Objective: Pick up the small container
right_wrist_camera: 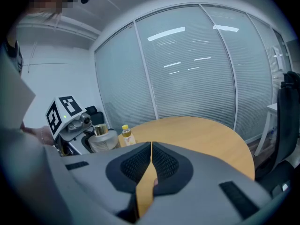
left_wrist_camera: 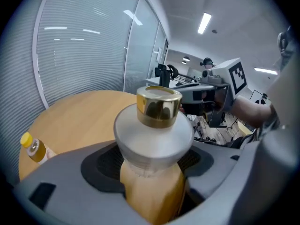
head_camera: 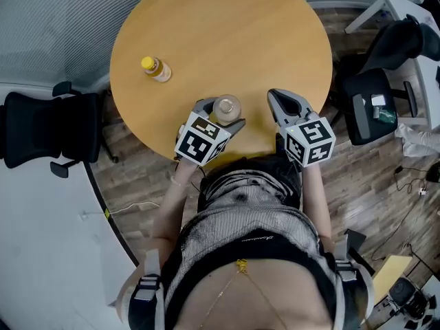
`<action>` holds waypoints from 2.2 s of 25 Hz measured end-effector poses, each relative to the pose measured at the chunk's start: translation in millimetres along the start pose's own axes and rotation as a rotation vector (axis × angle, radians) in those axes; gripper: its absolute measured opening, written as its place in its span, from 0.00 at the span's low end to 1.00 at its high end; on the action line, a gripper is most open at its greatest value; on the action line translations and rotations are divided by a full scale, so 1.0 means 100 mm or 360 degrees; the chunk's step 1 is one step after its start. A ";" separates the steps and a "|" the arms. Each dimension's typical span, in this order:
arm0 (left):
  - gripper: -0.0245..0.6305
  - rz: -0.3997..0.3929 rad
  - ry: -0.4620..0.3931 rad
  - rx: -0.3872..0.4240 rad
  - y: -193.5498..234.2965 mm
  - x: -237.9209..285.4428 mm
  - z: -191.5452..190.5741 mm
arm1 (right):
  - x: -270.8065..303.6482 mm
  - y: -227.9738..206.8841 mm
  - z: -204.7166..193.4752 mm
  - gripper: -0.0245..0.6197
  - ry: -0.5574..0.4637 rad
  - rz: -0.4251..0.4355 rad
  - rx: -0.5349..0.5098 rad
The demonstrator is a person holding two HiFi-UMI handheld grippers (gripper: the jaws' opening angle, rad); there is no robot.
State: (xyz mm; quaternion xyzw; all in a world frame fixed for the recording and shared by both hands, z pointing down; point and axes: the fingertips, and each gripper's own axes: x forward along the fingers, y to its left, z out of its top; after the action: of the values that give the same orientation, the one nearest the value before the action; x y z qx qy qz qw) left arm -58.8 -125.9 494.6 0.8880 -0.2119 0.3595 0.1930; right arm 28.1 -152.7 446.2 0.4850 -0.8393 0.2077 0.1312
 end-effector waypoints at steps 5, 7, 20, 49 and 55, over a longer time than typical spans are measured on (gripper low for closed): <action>0.57 0.0005 0.0004 0.0029 -0.01 -0.16 0.14 | 0.06 0.01 0.00 0.07 0.0019 0.0020 -0.0018; 0.57 0.0005 0.0013 0.0050 -0.02 -0.21 0.18 | 0.08 0.02 0.00 0.07 0.0022 0.0029 -0.0027; 0.57 0.0006 -0.0042 0.0042 -0.04 -0.42 0.28 | 0.10 0.12 -0.01 0.07 0.0027 0.0065 -0.0047; 0.57 0.0019 -0.0091 -0.0060 -0.29 -0.51 0.21 | 0.19 0.38 0.02 0.07 0.0013 0.0234 -0.0011; 0.57 0.0067 -0.0090 -0.0117 -0.24 -0.59 0.11 | 0.25 0.49 0.05 0.07 0.0001 0.0279 -0.0026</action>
State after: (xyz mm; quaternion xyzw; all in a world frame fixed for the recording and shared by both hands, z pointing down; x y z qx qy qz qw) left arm -79.0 -97.0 440.0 0.8856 -0.2490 0.3301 0.2118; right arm -26.4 -152.3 441.5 0.4086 -0.8801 0.2116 0.1169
